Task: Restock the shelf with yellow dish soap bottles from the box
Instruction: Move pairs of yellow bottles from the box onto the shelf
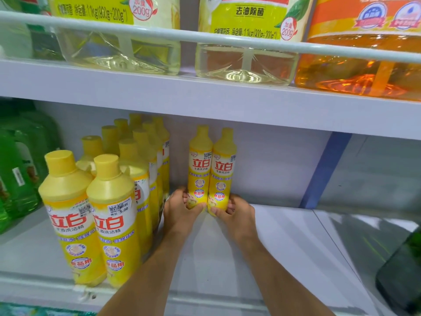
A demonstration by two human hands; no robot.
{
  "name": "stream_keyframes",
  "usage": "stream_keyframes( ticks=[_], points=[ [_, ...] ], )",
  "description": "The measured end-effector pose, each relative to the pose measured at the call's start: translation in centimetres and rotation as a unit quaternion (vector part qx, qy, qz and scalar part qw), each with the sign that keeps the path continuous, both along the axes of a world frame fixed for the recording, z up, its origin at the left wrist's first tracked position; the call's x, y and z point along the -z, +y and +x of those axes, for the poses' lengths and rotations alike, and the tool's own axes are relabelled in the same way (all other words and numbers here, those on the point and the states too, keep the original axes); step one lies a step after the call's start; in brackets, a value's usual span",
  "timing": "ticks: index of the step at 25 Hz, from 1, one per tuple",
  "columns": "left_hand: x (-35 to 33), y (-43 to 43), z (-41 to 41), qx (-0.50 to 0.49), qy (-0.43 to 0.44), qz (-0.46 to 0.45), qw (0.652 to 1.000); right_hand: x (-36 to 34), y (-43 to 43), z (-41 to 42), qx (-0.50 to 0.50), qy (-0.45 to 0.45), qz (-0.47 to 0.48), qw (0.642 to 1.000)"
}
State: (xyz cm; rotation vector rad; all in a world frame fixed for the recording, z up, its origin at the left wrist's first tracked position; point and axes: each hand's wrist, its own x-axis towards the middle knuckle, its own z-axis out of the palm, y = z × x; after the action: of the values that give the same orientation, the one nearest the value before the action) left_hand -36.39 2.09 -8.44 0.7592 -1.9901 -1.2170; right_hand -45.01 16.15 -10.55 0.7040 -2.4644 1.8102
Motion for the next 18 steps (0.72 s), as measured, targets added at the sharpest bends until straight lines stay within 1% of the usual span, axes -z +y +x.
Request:
stream_keyframes(
  ticks=[11,18],
  points=[
    [-0.32,-0.25,-0.41,0.017,0.014,0.001,1.000,-0.42,-0.02,-0.02,0.000,0.032,0.022,0.999],
    [-0.32,-0.01,-0.12,0.028,0.023,0.026,0.999,0.14,-0.14,-0.22,0.008,0.047,0.034,0.998]
  ],
)
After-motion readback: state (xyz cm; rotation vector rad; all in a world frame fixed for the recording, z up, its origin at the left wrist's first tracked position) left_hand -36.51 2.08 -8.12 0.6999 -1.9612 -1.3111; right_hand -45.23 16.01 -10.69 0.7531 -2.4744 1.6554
